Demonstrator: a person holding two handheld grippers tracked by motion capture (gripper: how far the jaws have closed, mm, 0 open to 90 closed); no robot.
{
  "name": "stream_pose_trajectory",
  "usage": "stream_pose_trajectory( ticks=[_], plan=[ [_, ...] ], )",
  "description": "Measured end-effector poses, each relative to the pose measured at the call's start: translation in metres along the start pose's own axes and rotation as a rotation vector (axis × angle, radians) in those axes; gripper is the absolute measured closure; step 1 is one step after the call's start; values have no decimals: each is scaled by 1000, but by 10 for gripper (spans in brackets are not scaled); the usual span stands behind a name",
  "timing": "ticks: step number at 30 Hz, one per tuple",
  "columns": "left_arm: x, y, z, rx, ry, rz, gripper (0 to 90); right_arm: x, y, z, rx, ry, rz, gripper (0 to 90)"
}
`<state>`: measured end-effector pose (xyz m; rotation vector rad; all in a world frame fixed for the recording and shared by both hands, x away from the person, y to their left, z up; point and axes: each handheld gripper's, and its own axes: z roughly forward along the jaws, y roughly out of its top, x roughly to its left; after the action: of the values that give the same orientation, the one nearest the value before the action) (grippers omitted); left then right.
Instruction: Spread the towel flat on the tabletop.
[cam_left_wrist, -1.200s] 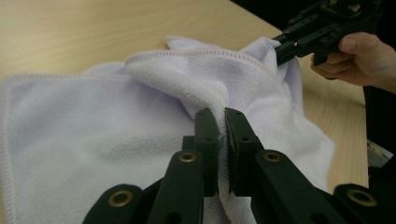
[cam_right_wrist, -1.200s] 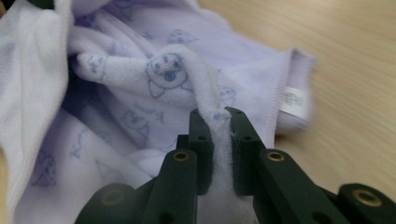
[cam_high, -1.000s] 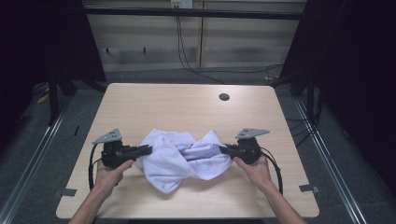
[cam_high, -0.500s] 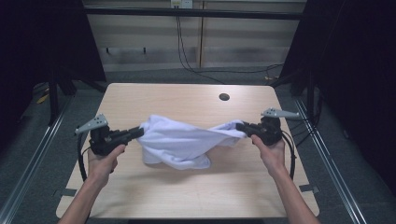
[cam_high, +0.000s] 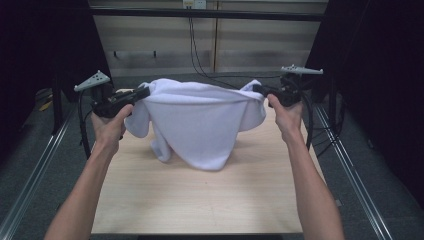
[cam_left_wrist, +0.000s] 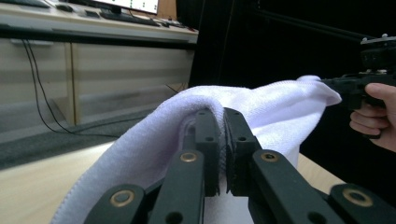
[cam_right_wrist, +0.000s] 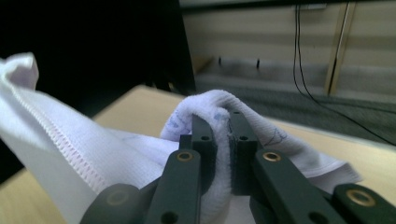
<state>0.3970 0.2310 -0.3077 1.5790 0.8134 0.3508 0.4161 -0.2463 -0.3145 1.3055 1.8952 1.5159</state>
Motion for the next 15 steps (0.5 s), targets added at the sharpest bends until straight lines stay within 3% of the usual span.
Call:
stream_pose_trajectory(
  ticks=[2,4,5,7,8,10,11,12,13,14,15],
  plan=[
    [-2,12,-2,-10,13,28,861,-3,4,5,-14,4,8,844],
    [-6,23,-9,-53,-5,41,862,-6,12,9,-47,16,15,845],
    [-10,26,-12,-54,-11,65,861,-2,20,7,-76,28,-11,847],
    [-12,24,-14,-46,-22,79,861,-1,21,5,-75,27,-27,847],
    [-13,17,-15,-31,-48,72,861,0,21,3,-75,29,-44,847],
    [-17,-2,-15,21,-61,75,861,-1,11,-2,-64,44,-49,848],
    [-20,-21,-14,69,-82,72,861,-6,-13,-4,-12,63,-51,849],
    [-23,-32,-15,93,-88,77,860,-7,-23,-4,20,60,-58,849],
    [-26,-49,-15,117,-99,67,860,-7,-23,-4,20,60,-58,849],
    [-30,-66,-14,151,-120,51,860,-9,-37,-5,54,62,-61,848],
    [-35,-85,-11,208,-112,75,859,-12,-51,-6,82,69,-53,847]
  ],
)
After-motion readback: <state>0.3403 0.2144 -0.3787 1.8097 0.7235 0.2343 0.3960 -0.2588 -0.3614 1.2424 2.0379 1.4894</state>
